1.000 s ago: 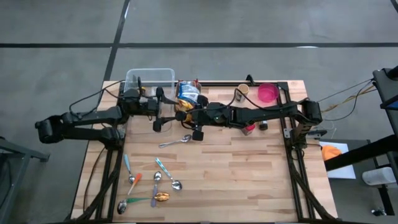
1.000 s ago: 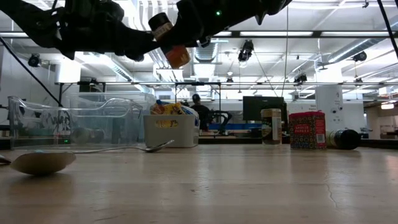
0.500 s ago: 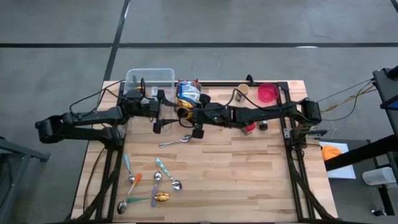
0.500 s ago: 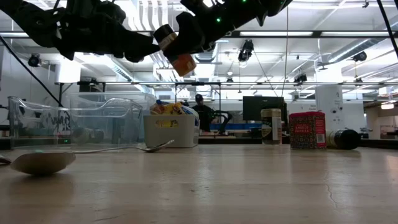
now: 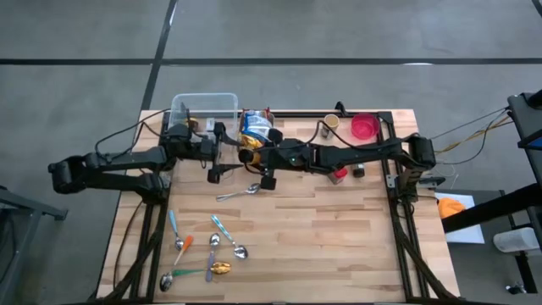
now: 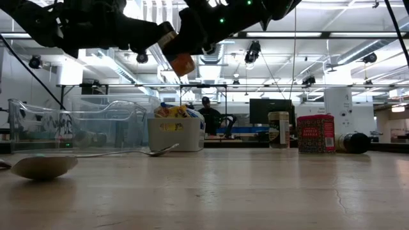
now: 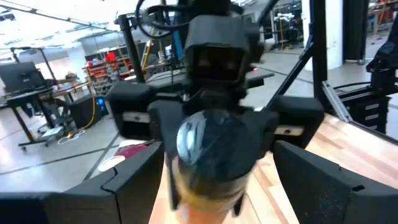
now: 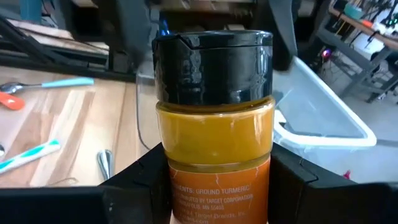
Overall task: Pick & Place Food Item
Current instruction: Put the orange seasoning bottle into the white bin
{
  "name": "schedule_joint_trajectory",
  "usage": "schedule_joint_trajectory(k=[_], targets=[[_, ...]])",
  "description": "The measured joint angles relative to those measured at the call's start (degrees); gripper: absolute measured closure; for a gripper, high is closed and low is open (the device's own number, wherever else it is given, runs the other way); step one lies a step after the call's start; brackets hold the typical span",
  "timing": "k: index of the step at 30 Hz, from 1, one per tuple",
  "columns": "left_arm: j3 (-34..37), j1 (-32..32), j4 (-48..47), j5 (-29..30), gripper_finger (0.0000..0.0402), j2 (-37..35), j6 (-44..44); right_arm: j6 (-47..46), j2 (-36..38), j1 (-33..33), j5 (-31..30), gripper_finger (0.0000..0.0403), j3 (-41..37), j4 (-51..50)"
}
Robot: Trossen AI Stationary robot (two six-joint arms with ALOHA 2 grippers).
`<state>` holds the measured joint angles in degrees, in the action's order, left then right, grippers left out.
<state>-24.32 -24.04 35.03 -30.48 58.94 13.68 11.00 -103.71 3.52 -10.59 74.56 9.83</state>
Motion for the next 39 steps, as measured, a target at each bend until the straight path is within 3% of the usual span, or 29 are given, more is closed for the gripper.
schedule_joint_trajectory(k=[10,15,39], targets=[[-0.9,0.7,-0.1,0.0,0.0096,0.0,0.0,0.7,-0.8,0.1,0.6,0.023,0.0,2.8],[-0.9,0.7,-0.1,0.0,0.0096,0.1,0.0,1.9,-0.8,0.1,3.7,0.023,0.0,5.8],[-1.2,0.7,0.7,0.9,0.0105,0.1,0.0,1.3,-0.8,0.3,3.6,0.023,0.0,5.8]])
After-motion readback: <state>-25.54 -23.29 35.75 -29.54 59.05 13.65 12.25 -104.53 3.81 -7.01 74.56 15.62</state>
